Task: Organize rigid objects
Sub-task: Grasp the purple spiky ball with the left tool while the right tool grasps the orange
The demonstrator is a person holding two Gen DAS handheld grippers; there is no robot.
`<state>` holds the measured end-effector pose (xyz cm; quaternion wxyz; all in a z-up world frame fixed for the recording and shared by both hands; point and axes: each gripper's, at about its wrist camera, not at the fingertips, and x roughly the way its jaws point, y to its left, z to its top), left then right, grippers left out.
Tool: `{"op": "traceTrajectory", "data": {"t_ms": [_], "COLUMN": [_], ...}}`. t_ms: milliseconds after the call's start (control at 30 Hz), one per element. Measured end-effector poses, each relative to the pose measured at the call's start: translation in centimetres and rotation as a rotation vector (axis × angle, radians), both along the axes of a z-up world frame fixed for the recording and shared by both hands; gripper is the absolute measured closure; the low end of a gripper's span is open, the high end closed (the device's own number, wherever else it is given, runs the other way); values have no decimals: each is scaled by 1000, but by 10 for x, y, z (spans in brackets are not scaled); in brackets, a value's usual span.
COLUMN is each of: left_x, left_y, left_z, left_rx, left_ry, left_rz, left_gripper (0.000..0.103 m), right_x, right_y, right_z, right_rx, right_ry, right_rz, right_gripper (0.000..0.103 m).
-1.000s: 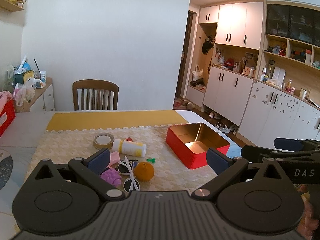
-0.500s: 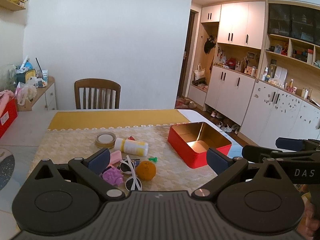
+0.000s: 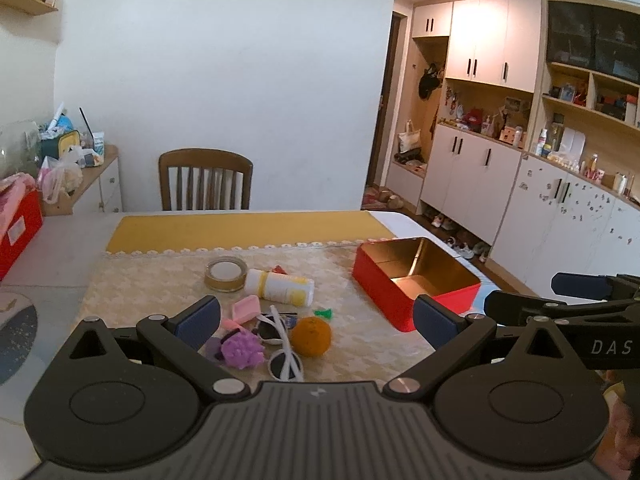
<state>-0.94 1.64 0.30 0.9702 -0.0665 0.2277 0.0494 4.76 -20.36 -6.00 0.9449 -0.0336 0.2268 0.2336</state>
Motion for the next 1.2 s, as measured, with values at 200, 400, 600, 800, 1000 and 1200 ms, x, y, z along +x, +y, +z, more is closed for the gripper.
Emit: {"op": "traceTrajectory", "data": {"t_ms": [200,400,600,800,1000,1200], "left_x": [15,40,60,78,95,115], "left_y": [10,28,38,38,42,52], "left_z": [-7,-24,-35,-45,-58,-79], "left_rx": [15,12,-16,-29,-26,-17], "left_ry": [17,57,71,91,130,187], "left_rz": [29,65,85,85,102,135], "left_gripper": [0,0,0,0,0,0], "right_x": [16,41,65,86,102,120], "right_y": [14,34,40,40,50,64], "right_z": [-9,-28,-36,-44,-60,-75], "right_rx": [-10,-43,-46,-57,-93,-145], "right_ry": [17,59,90,109,137,163], "right_rz": [43,129,134,122,157,214], "right_gripper": [0,0,0,0,1,5]}}
